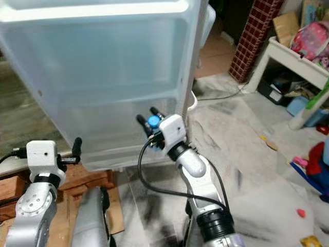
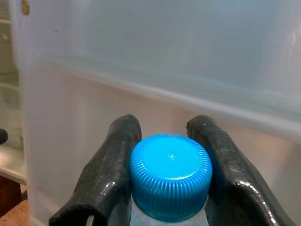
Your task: Restocking fridge
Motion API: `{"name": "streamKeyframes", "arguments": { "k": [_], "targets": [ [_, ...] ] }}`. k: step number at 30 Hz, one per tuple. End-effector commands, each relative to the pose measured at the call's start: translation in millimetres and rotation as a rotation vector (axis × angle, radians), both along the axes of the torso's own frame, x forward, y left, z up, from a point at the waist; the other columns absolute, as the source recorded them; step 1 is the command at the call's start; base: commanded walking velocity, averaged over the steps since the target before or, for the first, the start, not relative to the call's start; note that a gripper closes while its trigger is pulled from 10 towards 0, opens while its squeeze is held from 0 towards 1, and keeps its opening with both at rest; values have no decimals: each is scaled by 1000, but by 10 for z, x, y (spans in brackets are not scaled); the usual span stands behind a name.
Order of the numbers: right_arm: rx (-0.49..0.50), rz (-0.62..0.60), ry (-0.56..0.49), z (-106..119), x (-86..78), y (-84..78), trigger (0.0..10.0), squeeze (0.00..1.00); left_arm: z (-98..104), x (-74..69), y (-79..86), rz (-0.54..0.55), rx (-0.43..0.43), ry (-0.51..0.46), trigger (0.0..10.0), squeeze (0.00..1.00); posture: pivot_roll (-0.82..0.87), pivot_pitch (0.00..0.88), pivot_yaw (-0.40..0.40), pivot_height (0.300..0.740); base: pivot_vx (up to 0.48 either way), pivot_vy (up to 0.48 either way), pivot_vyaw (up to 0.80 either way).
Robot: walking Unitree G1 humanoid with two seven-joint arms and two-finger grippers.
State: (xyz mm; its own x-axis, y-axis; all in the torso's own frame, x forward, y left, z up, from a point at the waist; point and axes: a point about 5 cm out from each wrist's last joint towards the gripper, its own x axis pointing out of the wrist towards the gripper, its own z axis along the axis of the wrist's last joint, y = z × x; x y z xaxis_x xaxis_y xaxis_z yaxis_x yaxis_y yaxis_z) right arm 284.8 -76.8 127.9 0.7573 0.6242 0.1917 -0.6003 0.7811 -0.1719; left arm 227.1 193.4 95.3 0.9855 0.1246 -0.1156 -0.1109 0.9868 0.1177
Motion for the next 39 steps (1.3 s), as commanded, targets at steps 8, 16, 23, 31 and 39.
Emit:
{"name": "streamKeyframes", "arguments": {
  "k": [8,16,23,31,39],
  "targets": [
    [-160,158,-213,103,6,208,10000,0,97,-105,6,-10,17,-17,10000,0,133,31,-43,480,0,0,0],
    [-223,224,-340,209,151,407,10000,0,186,-333,-17,-38,39,-18,10000,0,201,106,-59,480,0,0,0],
    [-288,223,-471,289,257,551,10000,0,245,-480,-4,-34,46,9,10000,0,235,144,-54,480,0,0,0],
    [-375,89,-426,83,384,428,10000,0,279,-561,-22,-50,42,34,10000,0,255,177,-38,480,0,0,0],
    [-444,-57,-342,-110,488,301,10000,0,306,-590,-12,-47,44,52,10000,0,265,186,-34,480,0,0,0]
  ]
}}
